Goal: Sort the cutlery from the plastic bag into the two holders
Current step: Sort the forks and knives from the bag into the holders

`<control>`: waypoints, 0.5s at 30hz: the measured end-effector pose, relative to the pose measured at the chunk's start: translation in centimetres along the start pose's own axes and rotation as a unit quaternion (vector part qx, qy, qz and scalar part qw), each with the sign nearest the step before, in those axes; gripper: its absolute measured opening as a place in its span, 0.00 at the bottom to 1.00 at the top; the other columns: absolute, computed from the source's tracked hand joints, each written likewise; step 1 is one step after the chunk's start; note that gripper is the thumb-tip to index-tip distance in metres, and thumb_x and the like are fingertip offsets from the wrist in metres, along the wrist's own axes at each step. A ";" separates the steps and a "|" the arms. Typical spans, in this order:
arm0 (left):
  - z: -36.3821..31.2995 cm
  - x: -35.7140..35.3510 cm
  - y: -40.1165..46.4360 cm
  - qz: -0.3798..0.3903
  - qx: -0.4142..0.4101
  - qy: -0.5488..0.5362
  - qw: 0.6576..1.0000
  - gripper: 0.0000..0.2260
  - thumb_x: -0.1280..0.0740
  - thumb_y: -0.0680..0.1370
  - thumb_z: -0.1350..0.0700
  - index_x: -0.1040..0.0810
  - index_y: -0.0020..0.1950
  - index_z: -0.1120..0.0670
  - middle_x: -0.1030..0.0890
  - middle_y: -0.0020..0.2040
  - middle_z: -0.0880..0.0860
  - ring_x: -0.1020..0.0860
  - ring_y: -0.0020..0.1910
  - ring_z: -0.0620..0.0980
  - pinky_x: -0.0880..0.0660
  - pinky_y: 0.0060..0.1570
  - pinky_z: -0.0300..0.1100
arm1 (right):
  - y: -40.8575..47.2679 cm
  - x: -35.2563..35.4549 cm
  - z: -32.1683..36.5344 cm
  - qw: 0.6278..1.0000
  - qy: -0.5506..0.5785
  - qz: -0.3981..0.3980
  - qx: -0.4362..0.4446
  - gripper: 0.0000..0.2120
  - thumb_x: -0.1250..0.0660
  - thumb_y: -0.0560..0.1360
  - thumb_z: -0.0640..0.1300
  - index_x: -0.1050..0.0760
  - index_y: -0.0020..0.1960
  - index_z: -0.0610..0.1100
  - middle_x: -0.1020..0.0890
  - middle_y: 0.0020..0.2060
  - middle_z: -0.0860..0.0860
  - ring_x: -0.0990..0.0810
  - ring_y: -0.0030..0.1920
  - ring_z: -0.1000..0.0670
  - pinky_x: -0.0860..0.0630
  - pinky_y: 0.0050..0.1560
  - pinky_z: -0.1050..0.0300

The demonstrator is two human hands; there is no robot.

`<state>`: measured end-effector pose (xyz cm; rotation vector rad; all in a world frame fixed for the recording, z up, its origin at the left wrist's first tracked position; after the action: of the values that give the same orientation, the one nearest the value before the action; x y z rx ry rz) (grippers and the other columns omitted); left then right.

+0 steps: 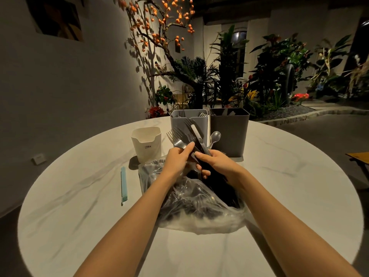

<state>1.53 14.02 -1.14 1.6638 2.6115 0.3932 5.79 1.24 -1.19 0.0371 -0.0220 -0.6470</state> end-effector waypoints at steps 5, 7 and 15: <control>0.0 0.8 -0.2 -0.008 -0.002 -0.076 0.997 0.10 0.30 0.77 0.53 0.20 0.45 0.60 0.16 0.43 0.61 0.17 0.41 0.58 0.20 0.49 0.52 | -0.4 -0.1 -0.1 1.000 0.012 -0.011 0.009 0.09 0.39 0.81 0.46 0.29 0.56 0.41 0.22 0.34 0.47 0.30 0.26 0.53 0.27 0.34 0.60; 0.0 1.0 -0.3 0.003 0.007 -0.098 0.995 0.07 0.30 0.76 0.55 0.20 0.45 0.59 0.16 0.43 0.60 0.18 0.45 0.59 0.22 0.54 0.56 | -0.6 -0.1 0.0 1.000 0.024 -0.013 0.001 0.10 0.39 0.81 0.47 0.29 0.58 0.42 0.21 0.36 0.46 0.29 0.26 0.53 0.26 0.34 0.59; -0.2 1.0 -0.6 0.035 0.025 -0.141 0.989 0.03 0.30 0.76 0.59 0.21 0.45 0.58 0.16 0.40 0.55 0.18 0.48 0.55 0.22 0.53 0.48 | -1.3 0.0 0.3 0.998 0.050 0.027 -0.041 0.11 0.41 0.82 0.47 0.30 0.57 0.40 0.20 0.37 0.45 0.28 0.29 0.53 0.28 0.28 0.64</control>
<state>0.55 14.64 -0.91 1.6884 2.3821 0.0841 5.01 0.21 -0.99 -0.0107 0.0989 -0.5914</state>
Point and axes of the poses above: each hand's wrist, its own y-axis towards the middle knuckle, its own x-axis out of the back of the hand, z = x × y, the point moved 3 cm from there along y, towards the middle knuckle
